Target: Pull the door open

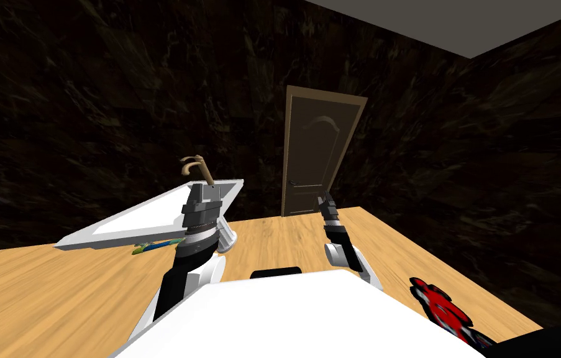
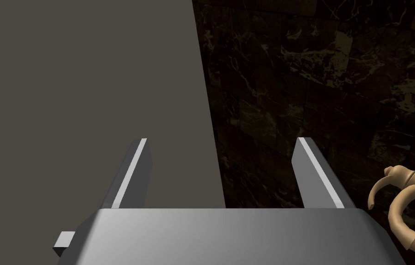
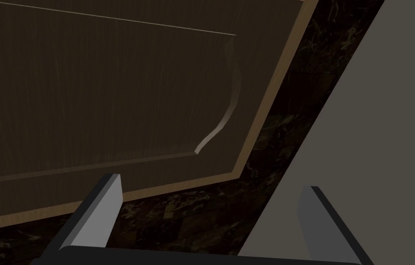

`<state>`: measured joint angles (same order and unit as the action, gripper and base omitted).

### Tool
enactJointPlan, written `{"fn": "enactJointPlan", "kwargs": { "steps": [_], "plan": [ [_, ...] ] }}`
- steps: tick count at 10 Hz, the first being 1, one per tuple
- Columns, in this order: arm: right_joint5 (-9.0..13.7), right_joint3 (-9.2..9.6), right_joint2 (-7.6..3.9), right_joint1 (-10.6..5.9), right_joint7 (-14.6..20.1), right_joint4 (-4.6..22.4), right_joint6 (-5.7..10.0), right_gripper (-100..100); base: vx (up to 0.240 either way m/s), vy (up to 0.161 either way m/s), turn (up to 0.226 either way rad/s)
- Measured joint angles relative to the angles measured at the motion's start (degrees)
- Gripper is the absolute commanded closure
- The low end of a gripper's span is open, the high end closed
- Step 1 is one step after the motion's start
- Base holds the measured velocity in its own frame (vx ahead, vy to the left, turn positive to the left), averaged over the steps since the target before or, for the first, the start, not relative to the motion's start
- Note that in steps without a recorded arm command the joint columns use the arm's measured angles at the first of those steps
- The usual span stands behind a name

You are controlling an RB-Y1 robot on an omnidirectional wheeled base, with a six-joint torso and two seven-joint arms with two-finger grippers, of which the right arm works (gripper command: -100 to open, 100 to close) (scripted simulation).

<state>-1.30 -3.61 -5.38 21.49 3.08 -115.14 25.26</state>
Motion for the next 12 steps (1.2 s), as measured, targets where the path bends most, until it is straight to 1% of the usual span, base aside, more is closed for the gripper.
{"fn": "enactJointPlan", "kwargs": {
  "steps": [1,3,4,5,7,9,10,11,12],
  "plan": [
    [-0.17,-0.06,-0.30,-0.54,0.33,1.29,0.18,-100,0.102,0.001,0.015],
    [-0.55,-0.05,-0.87,-1.08,1.12,3.74,0.65,-100,0.104,0.003,0.014],
    [-0.73,-0.18,-1.21,-1.99,1.49,5.67,0.96,-100,0.105,0.008,0.019],
    [-1.04,-0.05,-1.27,-2.43,1.74,7.13,1.26,-100,0.096,0.010,0.014],
    [-1.46,-0.06,-1.87,-3.25,2.52,9.88,1.76,-100,0.097,0.000,0.015],
    [-1.70,-0.46,-2.88,-4.78,3.57,13.82,2.70,-100,0.096,-0.008,0.015],
    [-2.05,-0.32,-2.90,-5.37,3.82,15.49,3.01,-100,0.099,0.003,0.021],
    [-2.34,-0.19,-3.05,-5.51,4.11,16.62,3.15,-100,0.100,0.000,0.012],
    [-2.53,-0.23,-3.45,-5.90,4.58,17.93,3.44,-100,0.067,0.002,0.007]
  ]
}}
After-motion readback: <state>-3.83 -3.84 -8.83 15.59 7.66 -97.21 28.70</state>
